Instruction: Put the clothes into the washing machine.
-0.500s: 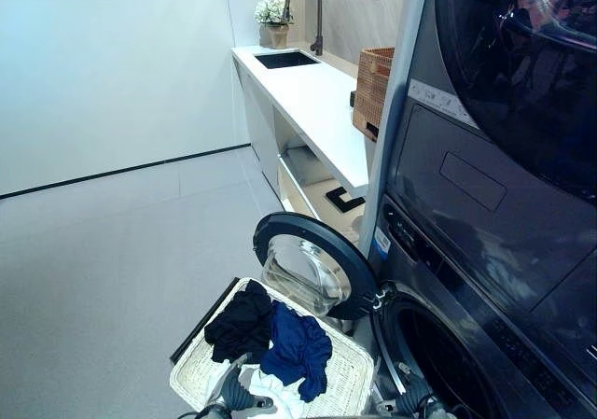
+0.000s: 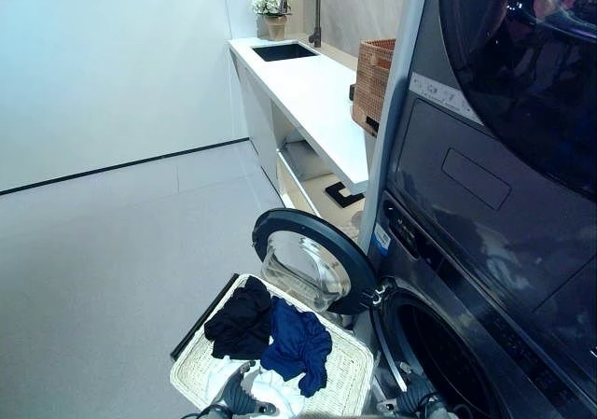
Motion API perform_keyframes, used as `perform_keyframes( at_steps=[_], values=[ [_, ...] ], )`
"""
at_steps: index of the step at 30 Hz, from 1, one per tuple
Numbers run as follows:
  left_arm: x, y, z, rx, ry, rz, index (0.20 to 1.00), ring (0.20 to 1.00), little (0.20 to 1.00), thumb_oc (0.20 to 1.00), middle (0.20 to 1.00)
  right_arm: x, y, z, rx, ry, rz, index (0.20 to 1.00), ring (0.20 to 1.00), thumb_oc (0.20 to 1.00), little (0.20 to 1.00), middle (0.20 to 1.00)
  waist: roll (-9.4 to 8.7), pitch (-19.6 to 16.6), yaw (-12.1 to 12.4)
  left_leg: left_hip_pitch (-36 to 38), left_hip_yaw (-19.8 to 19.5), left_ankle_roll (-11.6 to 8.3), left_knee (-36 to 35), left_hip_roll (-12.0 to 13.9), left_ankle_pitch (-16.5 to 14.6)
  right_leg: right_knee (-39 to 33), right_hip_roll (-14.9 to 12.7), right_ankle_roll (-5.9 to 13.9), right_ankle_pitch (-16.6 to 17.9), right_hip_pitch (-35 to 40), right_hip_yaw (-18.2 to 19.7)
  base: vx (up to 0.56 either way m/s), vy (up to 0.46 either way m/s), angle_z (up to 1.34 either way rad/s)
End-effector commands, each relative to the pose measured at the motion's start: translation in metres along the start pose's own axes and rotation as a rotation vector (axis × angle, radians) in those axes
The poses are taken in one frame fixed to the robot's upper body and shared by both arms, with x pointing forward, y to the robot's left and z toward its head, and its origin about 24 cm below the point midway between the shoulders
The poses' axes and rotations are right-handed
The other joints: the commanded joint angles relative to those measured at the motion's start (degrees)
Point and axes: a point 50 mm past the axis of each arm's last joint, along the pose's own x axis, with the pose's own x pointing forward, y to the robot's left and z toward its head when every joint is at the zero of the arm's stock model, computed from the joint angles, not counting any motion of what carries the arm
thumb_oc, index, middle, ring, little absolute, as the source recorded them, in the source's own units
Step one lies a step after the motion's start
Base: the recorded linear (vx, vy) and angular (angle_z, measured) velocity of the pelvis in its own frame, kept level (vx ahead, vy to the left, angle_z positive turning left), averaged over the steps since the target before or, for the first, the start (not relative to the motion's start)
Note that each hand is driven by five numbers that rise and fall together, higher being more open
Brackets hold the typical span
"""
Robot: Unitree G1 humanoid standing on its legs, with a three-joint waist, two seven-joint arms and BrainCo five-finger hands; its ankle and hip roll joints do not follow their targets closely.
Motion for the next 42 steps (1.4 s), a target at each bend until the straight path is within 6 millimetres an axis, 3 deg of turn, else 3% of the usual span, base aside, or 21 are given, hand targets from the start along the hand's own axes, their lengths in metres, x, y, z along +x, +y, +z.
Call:
perform_keyframes(
  at_steps=[1, 11, 14, 18, 20, 21, 28, 31, 32, 34, 42],
  values=[
    [0.014, 0.016, 0.026, 0.01, -0.064, 0.087, 1.0, 1.0, 1.0, 1.0, 1.0, 0.013, -0.007, 0.03, 0.031, -0.049, -0.041, 1.0, 1.0, 1.0, 1.0, 1.0, -2.71, 1.41, -0.25, -0.85, -3.94, 2.49, -0.43, -2.52, -0.17, 2.16, -1.23, 1.11, -2.08, 1.6, 1.71, 0.0, 0.0, 0.0],
    [0.011, 0.031, 0.029, 0.023, -0.124, 0.307, 1.0, 1.0, 1.0, 1.0, 1.0, 0.013, -0.016, 0.034, 0.102, -0.094, -0.107, 1.0, 1.0, 1.0, 1.0, 1.0, -2.87, 2.88, -0.06, -1.9, -4.04, 2.22, -0.43, -2.62, 0.37, 2.03, -1.25, 1.19, -1.49, 0.64, 1.52, 0.0, 0.001, 0.0],
    [0.011, 0.043, 0.036, 0.081, -0.159, 0.441, 1.0, 1.0, 1.0, 1.0, 1.0, 0.014, -0.024, 0.038, 0.13, -0.114, -0.128, 1.0, 1.0, 1.0, 1.0, 1.0, -2.93, 4.27, 0.15, -3.6, -3.56, 2.02, -0.43, -2.26, 0.97, 2.44, -1.34, 1.19, -1.27, -1.07, 1.15, -0.09, 0.016, 0.0],
    [0.018, 0.087, 0.065, 0.126, -0.229, 0.702, 1.0, 1.0, 1.0, 1.0, 1.0, 0.023, -0.058, 0.078, 0.228, -0.245, -0.235, 1.0, 1.0, 1.0, 1.0, 1.0, -2.57, 11.13, 0.23, -12.0, -3.4, 1.91, 4.43, -1.59, 1.92, 12.0, -1.37, 0.38, -4.15, -10.77, 0.85, -0.36, 0.032, -0.04],
    [0.019, 0.1, 0.08, 0.134, -0.265, 0.779, 1.0, 1.0, 1.0, 1.0, 1.0, 0.025, -0.068, 0.097, 0.26, -0.302, -0.265, 1.0, 1.0, 1.0, 1.0, 1.0, -2.42, 13.29, 0.12, -15.85, -3.69, 1.37, 7.02, -1.24, 2.2, 15.17, -1.49, 0.27, -4.76, -14.98, 0.76, -0.34, 0.018, 0.0],
    [0.02, 0.114, 0.097, 0.129, -0.297, 0.863, 1.0, 1.0, 1.0, 1.0, 1.0, 0.026, -0.08, 0.116, 0.3, -0.365, -0.295, 1.0, 1.0, 1.0, 1.0, 1.0, -2.2, 15.83, -0.26, -20.37, -3.41, 0.27, 10.18, -0.61, 2.5, 18.63, -1.65, 0.0, -5.44, -19.45, 0.47, -0.33, 0.023, 0.04],
    [0.016, 0.146, 0.132, 0.148, -0.389, 1.055, 1.0, 1.0, 1.0, 1.0, 1.0, 0.022, -0.105, 0.144, 0.331, -0.485, -0.368, 1.0, 1.0, 1.0, 1.0, 1.0, -2.06, 19.15, -0.3, -29.6, -4.12, -0.99, 15.95, -0.28, 1.84, 24.58, -2.37, -0.48, -7.07, -27.92, -0.49, -0.18, 0.029, 0.05],
    [0.012, 0.171, 0.158, 0.174, -0.433, 1.15, 1.0, 1.0, 1.0, 1.0, 1.0, 0.018, -0.125, 0.173, 0.339, -0.57, -0.425, 1.0, 1.0, 1.0, 1.0, 1.0, -1.91, 20.61, -0.23, -35.11, -5.01, -1.37, 18.52, -0.52, 2.08, 28.53, -2.63, -0.51, -8.12, -33.57, -0.33, -0.15, 0.047, 0.03],
    [0.012, 0.171, 0.158, 0.174, -0.433, 1.15, 1.0, 1.0, 1.0, 1.0, 1.0, 0.018, -0.126, 0.173, 0.339, -0.57, -0.425, 1.0, 1.0, 1.0, 1.0, 1.0, -1.92, 20.57, -0.24, -35.18, -5.01, -1.37, 18.56, -0.53, 2.06, 28.58, -2.65, -0.52, -8.14, -33.65, -0.32, -0.13, 0.04, 0.03],
    [0.005, 0.197, 0.178, 0.187, -0.471, 1.236, 1.0, 1.0, 1.0, 1.0, 1.0, 0.013, -0.14, 0.193, 0.369, -0.626, -0.472, 1.0, 1.0, 1.0, 1.0, 1.0, -2.04, 22.14, -0.43, -38.63, -5.43, -1.41, 20.01, -0.75, 2.25, 30.49, -2.71, -0.69, -8.49, -37.19, -0.19, -0.15, 0.033, -0.01],
    [-0.019, 0.255, 0.204, 0.316, -0.479, 1.426, 1.0, 1.0, 1.0, 1.0, 1.0, 0.0, -0.17, 0.227, 0.39, -0.742, -0.52, 1.0, 1.0, 1.0, 1.0, 1.0, -2.67, 24.82, -1.16, -44.39, -5.61, -1.97, 21.33, -0.76, 2.94, 31.68, -2.04, -1.11, -8.02, -42.78, -0.59, -0.08, 0.043, 0.0]
  ],
)
